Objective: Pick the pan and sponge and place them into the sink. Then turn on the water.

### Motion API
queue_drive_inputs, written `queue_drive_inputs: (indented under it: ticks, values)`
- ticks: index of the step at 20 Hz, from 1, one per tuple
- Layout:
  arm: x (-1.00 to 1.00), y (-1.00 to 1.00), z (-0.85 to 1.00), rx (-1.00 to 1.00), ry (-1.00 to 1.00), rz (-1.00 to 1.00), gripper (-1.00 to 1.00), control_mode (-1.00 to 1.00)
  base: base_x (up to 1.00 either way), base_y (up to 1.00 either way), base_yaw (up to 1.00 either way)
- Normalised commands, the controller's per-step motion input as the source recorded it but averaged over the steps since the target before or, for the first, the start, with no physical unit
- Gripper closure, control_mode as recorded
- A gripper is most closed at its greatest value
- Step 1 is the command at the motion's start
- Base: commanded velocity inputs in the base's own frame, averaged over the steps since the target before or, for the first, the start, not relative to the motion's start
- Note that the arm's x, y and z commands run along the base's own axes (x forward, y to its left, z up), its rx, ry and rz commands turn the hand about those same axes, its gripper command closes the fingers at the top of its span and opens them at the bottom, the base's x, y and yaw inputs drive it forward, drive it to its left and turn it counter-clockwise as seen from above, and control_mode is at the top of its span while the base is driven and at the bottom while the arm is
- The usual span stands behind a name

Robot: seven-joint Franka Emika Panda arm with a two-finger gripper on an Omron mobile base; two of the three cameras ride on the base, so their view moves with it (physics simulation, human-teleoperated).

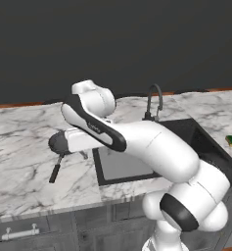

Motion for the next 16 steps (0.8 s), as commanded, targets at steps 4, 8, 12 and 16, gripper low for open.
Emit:
queue_drive_inputs:
  ticks: [4, 8, 12, 16]
  values:
    - [0.24, 0.57, -0.55, 0.0, 0.0, -0.15, -1.0, -1.0, 0.0, 0.0, 0.0]
    - [0.15, 0.42, -0.48, 0.01, 0.0, -0.18, -1.0, -1.0, 0.0, 0.0, 0.0]
    - [0.17, 0.26, -0.51, 0.05, 0.0, -0.21, -1.0, -1.0, 0.0, 0.0, 0.0]
    - [0.11, 0.24, -0.41, 0.0, -0.02, -0.2, -1.0, -1.0, 0.0, 0.0, 0.0]
